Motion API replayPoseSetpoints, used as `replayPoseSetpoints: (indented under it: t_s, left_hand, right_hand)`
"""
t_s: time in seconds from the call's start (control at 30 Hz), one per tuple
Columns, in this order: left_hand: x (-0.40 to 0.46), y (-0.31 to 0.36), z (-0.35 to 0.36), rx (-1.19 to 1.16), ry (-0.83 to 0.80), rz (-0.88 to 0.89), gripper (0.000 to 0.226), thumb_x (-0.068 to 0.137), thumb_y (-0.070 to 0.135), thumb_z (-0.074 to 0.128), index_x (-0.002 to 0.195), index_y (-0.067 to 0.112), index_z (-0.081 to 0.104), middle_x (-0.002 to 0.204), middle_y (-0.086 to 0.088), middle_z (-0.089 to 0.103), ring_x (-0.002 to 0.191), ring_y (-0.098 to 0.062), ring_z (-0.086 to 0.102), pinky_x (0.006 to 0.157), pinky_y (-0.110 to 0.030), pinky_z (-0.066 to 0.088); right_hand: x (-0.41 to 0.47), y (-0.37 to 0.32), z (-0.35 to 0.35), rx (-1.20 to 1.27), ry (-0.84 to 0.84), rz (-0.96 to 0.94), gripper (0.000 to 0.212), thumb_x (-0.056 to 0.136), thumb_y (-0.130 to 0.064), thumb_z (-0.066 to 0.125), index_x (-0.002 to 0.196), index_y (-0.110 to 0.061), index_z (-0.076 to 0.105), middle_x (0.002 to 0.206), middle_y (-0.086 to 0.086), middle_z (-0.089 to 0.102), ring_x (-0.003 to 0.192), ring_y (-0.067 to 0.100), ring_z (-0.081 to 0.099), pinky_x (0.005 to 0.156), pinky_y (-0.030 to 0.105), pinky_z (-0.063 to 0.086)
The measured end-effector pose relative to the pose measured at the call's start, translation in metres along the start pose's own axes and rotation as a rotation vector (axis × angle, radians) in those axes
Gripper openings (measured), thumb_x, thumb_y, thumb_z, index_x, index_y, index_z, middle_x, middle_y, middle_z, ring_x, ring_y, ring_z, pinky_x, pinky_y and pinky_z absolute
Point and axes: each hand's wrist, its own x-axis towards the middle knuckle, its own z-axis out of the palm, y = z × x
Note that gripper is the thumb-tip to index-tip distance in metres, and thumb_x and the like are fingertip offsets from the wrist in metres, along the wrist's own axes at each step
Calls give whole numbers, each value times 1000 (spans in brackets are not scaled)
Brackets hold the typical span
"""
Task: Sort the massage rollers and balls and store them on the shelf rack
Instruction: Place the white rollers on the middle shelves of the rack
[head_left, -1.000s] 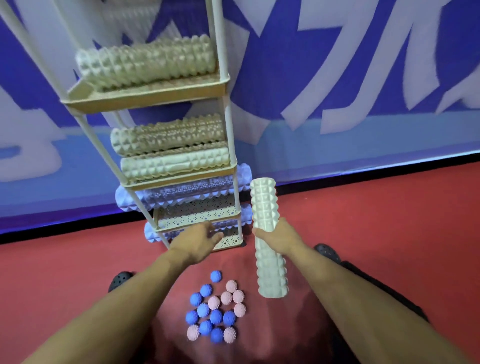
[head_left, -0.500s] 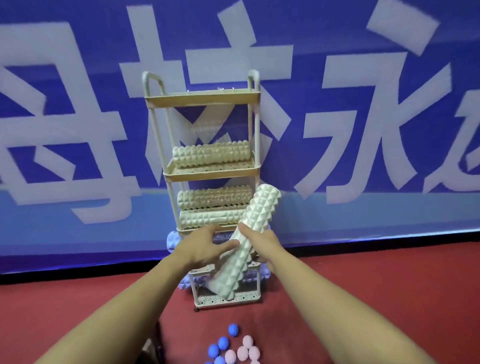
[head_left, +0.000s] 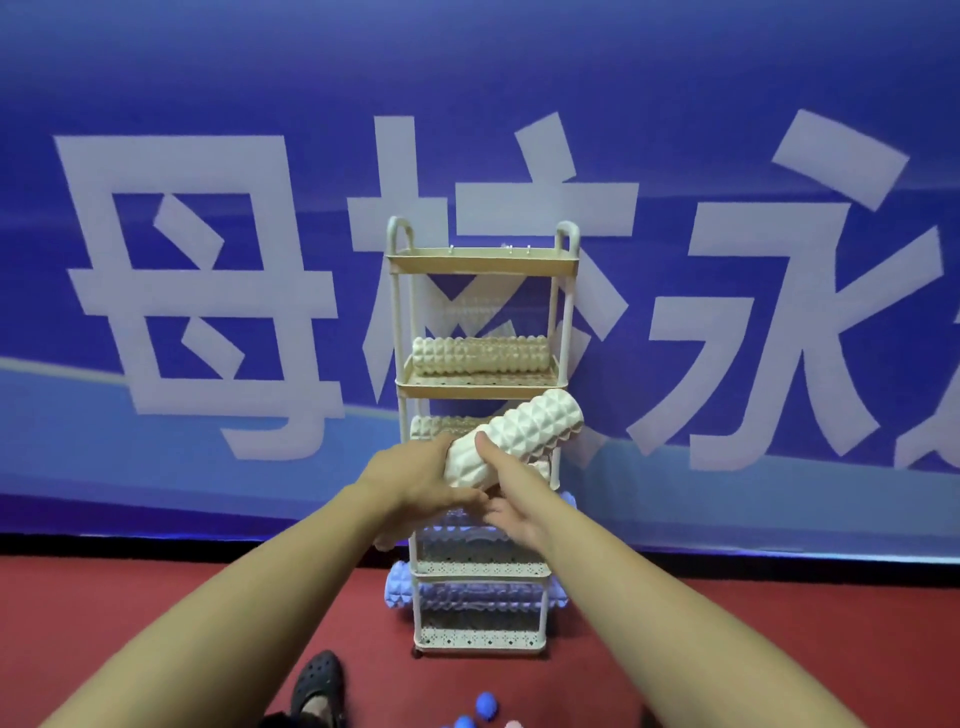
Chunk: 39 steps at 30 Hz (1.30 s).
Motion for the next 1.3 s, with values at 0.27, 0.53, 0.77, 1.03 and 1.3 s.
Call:
replayPoseSetpoints:
  t_s: [0.27, 0.53, 0.77, 1.03, 1.3]
  left_hand:
    - [9, -28, -34, 207, 163, 97, 81, 72, 78, 62, 136, 34, 38, 120, 3, 62, 105, -24, 63, 75, -39, 49]
    - [37, -32, -52, 445, 272, 372, 89, 77, 76, 60, 148, 31, 31, 136, 6, 56, 118, -21, 58, 89, -37, 46]
    - [86, -45, -46, 436, 354, 358, 85, 82, 63, 64, 151, 26, 33, 134, 2, 54, 122, -23, 54, 102, -38, 42]
    - [130, -98, 8, 153, 323, -86, 61, 98, 56, 45, 147, 21, 34, 149, -4, 42, 132, -27, 47, 106, -41, 39]
    - [141, -137, 46, 134, 254, -133, 59, 100, 58, 37, 149, 25, 35, 146, 0, 46, 126, -24, 51, 99, -39, 44]
  right_hand:
    - [-2, -63, -29, -967, 371, -594, 47, 81, -66, 66, 74, -21, 72, 71, -9, 72, 72, 9, 66, 68, 34, 53]
    - [22, -122, -19, -1728, -111, -608, 81, 72, -72, 72, 138, -32, 48, 135, -9, 60, 119, 18, 57, 100, 41, 47]
    - [75, -127, -15, -1804, 8, -655, 82, 76, -73, 65, 144, -34, 40, 135, -6, 59, 118, 22, 58, 97, 44, 48]
    - [168, -145, -8, -2121, 371, -607, 79, 83, -66, 62, 145, -21, 40, 143, 12, 52, 132, 34, 48, 108, 52, 32]
    - [236, -154, -19, -2134, 394, -541, 83, 83, -70, 60, 146, -20, 40, 145, 10, 52, 131, 33, 49, 108, 51, 33]
